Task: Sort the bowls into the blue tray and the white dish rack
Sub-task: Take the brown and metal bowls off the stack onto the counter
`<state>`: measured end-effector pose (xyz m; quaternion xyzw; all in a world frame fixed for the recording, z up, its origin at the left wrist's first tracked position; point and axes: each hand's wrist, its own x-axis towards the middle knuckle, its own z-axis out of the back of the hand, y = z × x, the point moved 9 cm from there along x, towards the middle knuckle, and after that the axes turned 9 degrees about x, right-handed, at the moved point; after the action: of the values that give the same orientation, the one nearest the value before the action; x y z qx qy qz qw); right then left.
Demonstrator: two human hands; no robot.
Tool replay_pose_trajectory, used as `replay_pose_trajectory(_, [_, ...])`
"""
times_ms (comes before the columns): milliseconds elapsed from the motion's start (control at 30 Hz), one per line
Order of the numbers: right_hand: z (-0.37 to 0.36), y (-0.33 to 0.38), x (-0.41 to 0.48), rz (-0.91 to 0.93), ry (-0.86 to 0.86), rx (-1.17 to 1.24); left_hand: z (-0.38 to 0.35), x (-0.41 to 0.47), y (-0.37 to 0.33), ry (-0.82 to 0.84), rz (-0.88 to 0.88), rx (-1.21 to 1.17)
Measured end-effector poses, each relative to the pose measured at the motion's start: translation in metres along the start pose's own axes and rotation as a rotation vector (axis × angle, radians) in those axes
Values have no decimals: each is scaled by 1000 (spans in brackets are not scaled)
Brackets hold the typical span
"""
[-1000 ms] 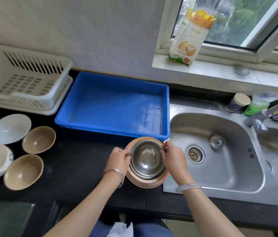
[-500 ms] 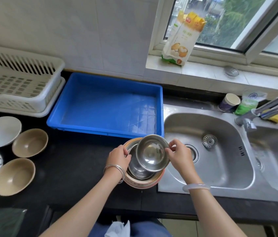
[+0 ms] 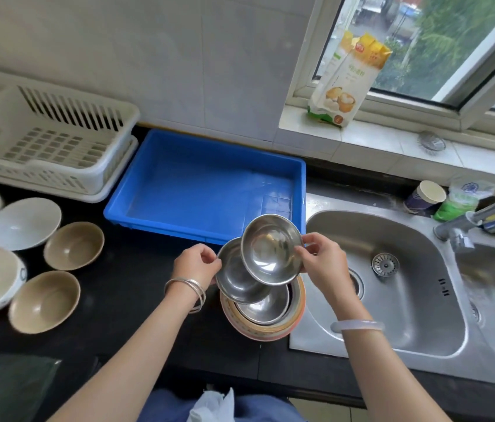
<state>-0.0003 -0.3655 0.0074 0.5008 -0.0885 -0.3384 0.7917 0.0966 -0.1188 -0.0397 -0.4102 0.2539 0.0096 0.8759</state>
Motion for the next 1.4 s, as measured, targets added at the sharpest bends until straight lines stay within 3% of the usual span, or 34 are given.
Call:
replay_pose_trajectory(333, [-98, 42, 14, 51, 216, -14, 85, -19, 88, -211, 206, -215])
replay_pose_trajectory(733, [-255, 39, -8, -63, 557, 6, 121, -63, 219, -405, 522, -350])
replay_pose_trajectory(1067, [-311, 35, -4, -76, 562, -92, 129, -64, 247, -441, 583, -364])
replay_pose_trajectory(1400, [-327, 15, -5, -177, 560, 9, 130, -60, 258, -438, 615, -354])
